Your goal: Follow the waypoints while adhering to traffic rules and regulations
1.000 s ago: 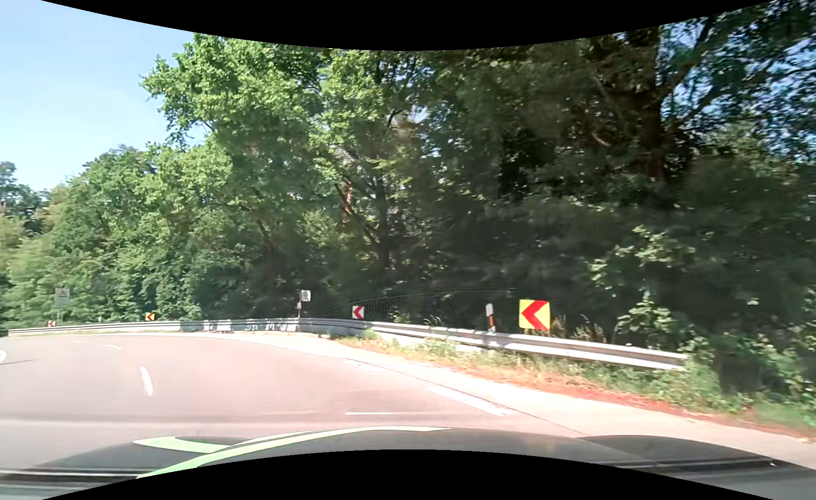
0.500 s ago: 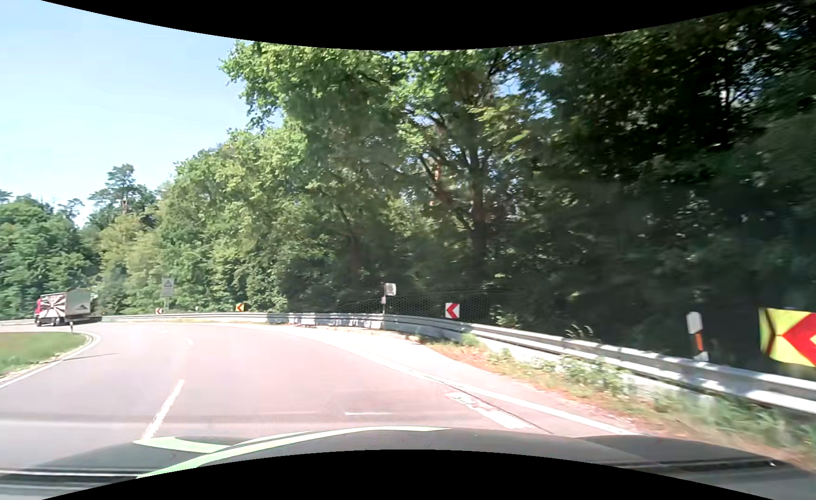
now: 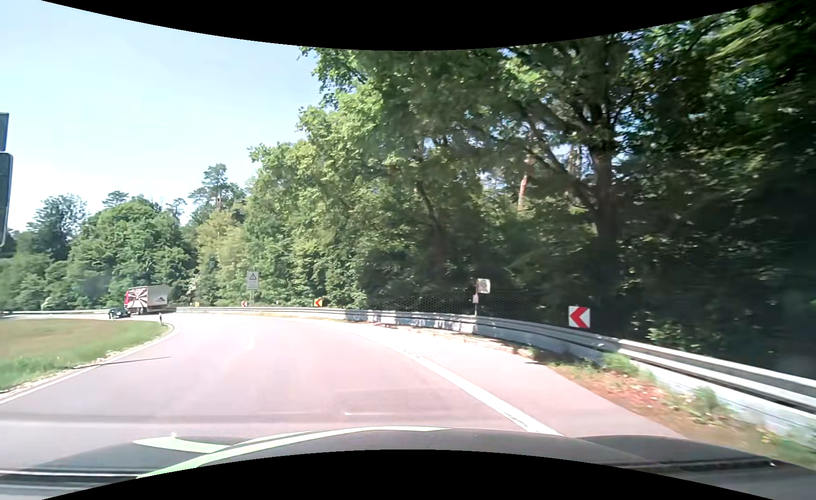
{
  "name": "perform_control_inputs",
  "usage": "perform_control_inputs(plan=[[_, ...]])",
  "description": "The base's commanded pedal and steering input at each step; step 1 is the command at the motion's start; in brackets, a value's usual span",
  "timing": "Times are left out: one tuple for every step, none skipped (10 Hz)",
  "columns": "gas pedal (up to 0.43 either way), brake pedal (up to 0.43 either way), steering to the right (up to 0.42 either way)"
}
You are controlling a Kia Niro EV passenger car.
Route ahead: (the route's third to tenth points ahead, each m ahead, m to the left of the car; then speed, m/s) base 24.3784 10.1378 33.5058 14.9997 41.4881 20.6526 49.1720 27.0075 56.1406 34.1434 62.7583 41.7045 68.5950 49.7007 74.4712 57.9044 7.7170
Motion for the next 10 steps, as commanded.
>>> perform_control_inputs(plan=[[0.240, 0.000, -0.179], [0.240, 0.000, -0.145], [0.240, 0.000, -0.122], [0.240, 0.000, -0.106], [0.240, 0.000, -0.098], [0.240, 0.000, -0.096], [0.240, 0.000, -0.095], [0.240, 0.000, -0.092], [0.240, 0.000, -0.087], [0.240, 0.000, -0.085]])
